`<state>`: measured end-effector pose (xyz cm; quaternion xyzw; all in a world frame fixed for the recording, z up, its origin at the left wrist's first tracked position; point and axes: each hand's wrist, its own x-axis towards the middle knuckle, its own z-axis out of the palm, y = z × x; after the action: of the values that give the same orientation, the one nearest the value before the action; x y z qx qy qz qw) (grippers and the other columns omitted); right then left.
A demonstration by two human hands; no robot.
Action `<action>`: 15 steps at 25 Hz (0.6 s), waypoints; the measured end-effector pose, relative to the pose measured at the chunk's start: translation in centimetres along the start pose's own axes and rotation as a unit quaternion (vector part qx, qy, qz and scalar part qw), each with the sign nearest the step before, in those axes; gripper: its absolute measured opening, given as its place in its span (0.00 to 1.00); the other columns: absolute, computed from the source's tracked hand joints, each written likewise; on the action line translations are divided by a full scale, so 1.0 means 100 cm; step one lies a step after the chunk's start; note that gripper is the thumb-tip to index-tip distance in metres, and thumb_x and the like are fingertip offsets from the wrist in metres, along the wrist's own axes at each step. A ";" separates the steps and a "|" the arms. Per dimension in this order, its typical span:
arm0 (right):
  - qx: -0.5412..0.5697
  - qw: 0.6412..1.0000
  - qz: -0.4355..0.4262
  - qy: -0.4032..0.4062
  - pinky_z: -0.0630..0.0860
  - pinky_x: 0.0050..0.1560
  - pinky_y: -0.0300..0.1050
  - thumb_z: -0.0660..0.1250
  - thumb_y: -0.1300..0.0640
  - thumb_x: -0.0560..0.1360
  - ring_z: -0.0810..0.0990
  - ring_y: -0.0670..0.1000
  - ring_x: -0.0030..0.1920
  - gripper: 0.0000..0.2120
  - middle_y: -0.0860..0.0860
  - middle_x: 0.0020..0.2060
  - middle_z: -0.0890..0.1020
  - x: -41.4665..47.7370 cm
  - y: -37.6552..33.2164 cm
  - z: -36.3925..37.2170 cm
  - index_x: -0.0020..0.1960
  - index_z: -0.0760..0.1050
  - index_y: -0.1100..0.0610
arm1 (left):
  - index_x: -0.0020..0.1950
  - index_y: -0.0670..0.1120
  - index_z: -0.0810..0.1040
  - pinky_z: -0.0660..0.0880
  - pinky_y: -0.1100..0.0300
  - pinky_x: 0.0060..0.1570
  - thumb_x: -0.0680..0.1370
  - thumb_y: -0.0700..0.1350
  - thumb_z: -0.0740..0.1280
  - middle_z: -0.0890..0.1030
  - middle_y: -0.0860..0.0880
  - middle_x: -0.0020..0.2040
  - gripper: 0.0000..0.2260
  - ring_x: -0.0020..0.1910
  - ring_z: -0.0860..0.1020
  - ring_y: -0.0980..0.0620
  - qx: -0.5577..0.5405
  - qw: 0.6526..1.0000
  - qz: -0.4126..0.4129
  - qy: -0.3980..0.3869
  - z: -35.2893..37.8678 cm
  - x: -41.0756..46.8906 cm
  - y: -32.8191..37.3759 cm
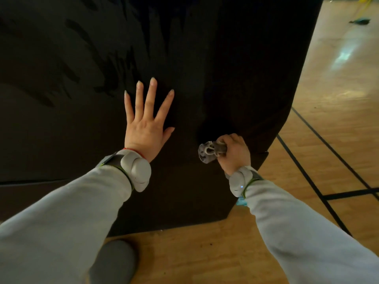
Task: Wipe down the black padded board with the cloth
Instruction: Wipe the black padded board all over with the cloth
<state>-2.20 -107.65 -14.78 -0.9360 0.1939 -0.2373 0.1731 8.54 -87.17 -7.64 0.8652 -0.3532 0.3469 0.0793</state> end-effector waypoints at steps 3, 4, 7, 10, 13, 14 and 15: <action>0.017 0.996 -0.048 0.070 0.68 0.42 0.44 0.70 0.64 0.65 0.75 0.56 0.47 0.13 0.55 0.46 0.77 0.014 -0.014 -0.037 0.49 0.76 0.58 | 0.76 0.50 0.53 0.42 0.38 0.70 0.72 0.50 0.70 0.52 0.39 0.76 0.38 0.74 0.50 0.36 -0.009 1.000 0.001 0.015 -0.017 0.004 0.000; 0.025 0.995 -0.049 0.085 0.67 0.43 0.43 0.70 0.64 0.65 0.74 0.56 0.48 0.13 0.55 0.47 0.77 0.018 -0.018 -0.047 0.49 0.76 0.59 | 0.76 0.50 0.53 0.43 0.37 0.70 0.72 0.50 0.70 0.53 0.39 0.76 0.38 0.74 0.51 0.36 -0.008 1.000 0.000 0.018 -0.022 0.007 -0.001; 0.067 0.990 -0.036 0.115 0.67 0.44 0.43 0.69 0.61 0.68 0.74 0.57 0.50 0.12 0.56 0.49 0.76 0.027 -0.031 -0.084 0.51 0.75 0.60 | 0.76 0.49 0.53 0.44 0.37 0.70 0.72 0.50 0.70 0.53 0.39 0.76 0.37 0.74 0.51 0.36 -0.007 0.999 -0.005 0.036 -0.044 0.028 0.000; 0.091 0.988 -0.043 0.119 0.67 0.44 0.44 0.68 0.62 0.68 0.73 0.58 0.51 0.13 0.57 0.50 0.75 0.035 -0.040 -0.115 0.52 0.74 0.61 | 0.76 0.49 0.52 0.44 0.37 0.70 0.73 0.51 0.68 0.53 0.39 0.76 0.37 0.74 0.51 0.36 -0.018 0.999 -0.014 0.050 -0.062 0.050 0.004; 0.079 0.989 -0.073 0.102 0.67 0.45 0.45 0.68 0.61 0.71 0.72 0.60 0.55 0.16 0.58 0.54 0.74 0.047 -0.048 -0.140 0.57 0.72 0.62 | 0.76 0.49 0.52 0.43 0.38 0.70 0.74 0.51 0.68 0.53 0.39 0.76 0.37 0.74 0.50 0.36 -0.020 0.997 -0.020 0.068 -0.082 0.071 0.005; 0.084 0.988 -0.075 0.102 0.68 0.46 0.46 0.68 0.60 0.72 0.72 0.60 0.56 0.17 0.59 0.55 0.74 0.050 -0.051 -0.146 0.59 0.71 0.62 | 0.76 0.49 0.52 0.42 0.38 0.70 0.73 0.51 0.68 0.52 0.39 0.76 0.37 0.74 0.50 0.36 -0.021 0.997 -0.022 0.072 -0.087 0.076 0.005; 0.094 0.986 -0.081 0.110 0.69 0.47 0.47 0.68 0.59 0.72 0.72 0.59 0.56 0.18 0.59 0.55 0.74 0.053 -0.055 -0.156 0.60 0.71 0.62 | 0.76 0.49 0.52 0.42 0.38 0.70 0.73 0.51 0.68 0.53 0.39 0.76 0.37 0.74 0.50 0.36 -0.020 0.996 -0.024 0.082 -0.097 0.084 0.006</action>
<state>-4.28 -108.87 2.41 -0.8964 0.1118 -0.3697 0.2176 7.17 -88.54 5.05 0.8405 -0.3318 0.4072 0.1331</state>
